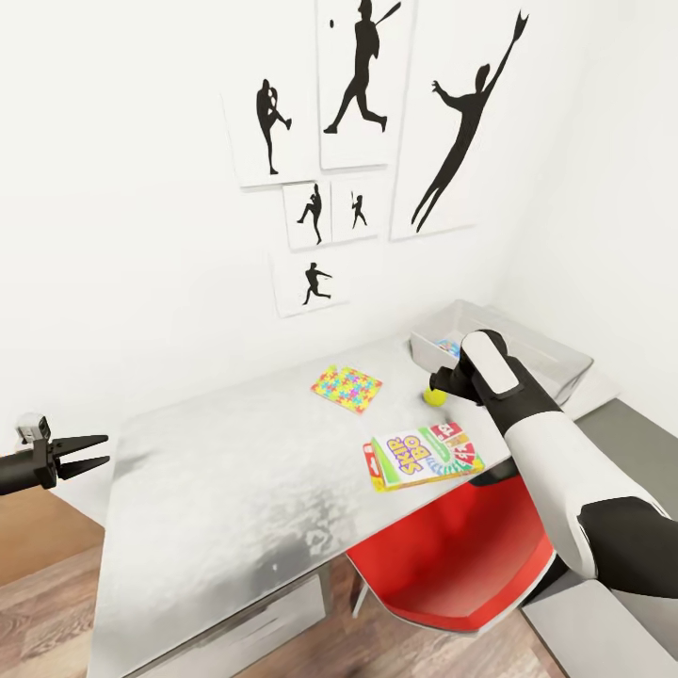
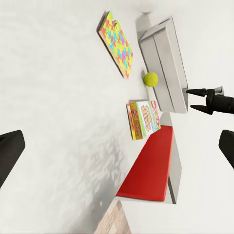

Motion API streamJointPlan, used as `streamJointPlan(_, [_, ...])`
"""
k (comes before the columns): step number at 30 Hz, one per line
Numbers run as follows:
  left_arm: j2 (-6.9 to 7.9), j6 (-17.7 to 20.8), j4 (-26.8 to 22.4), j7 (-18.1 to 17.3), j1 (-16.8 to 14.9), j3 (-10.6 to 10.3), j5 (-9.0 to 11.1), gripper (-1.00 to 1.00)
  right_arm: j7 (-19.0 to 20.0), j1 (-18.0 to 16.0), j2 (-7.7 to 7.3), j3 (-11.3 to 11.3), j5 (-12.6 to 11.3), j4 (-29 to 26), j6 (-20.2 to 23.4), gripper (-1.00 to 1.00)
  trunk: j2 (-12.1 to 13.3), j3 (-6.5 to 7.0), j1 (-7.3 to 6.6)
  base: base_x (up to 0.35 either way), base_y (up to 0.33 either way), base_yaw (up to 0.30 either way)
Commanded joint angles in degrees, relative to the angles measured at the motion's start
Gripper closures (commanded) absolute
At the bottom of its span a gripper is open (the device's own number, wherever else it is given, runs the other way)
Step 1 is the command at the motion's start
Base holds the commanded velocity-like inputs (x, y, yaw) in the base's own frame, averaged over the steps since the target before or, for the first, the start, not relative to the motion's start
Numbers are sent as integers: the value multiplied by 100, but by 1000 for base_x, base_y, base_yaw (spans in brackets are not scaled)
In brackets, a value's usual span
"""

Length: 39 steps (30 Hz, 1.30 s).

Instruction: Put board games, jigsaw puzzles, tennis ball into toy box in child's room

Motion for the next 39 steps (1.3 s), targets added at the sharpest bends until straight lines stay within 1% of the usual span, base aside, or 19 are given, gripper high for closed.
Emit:
streamJointPlan(1, [3, 61, 0, -26, -5, 0, -6, -100, -55, -7, -8, 33, -51, -3, -1, -100, -11, -15, 4, 38, -14, 0])
streamJointPlan(7, [4, 61, 0, -26, -5, 0, -6, -100, -34, -7, -7, 43, -40, 7, -165, -100, -11, -52, 4, 18, -6, 0])
streamJointPlan(13, [5, 61, 0, -26, -5, 0, -6, -100, 116, -7, -7, 48, -37, 13, -231, -100, -11, -105, 4, 3, -1, 0])
streamJointPlan(27, [5, 61, 0, -26, -5, 0, -6, -100, 188, -7, -7, 63, -18, 14, -261, -100, -11, -235, 4, 0, 0, 0])
streamJointPlan(39, [5, 61, 0, -26, -5, 0, -6, -100, 199, -7, -7, 64, 87, 15, -262, -100, -11, -348, 4, 0, 0, 0])
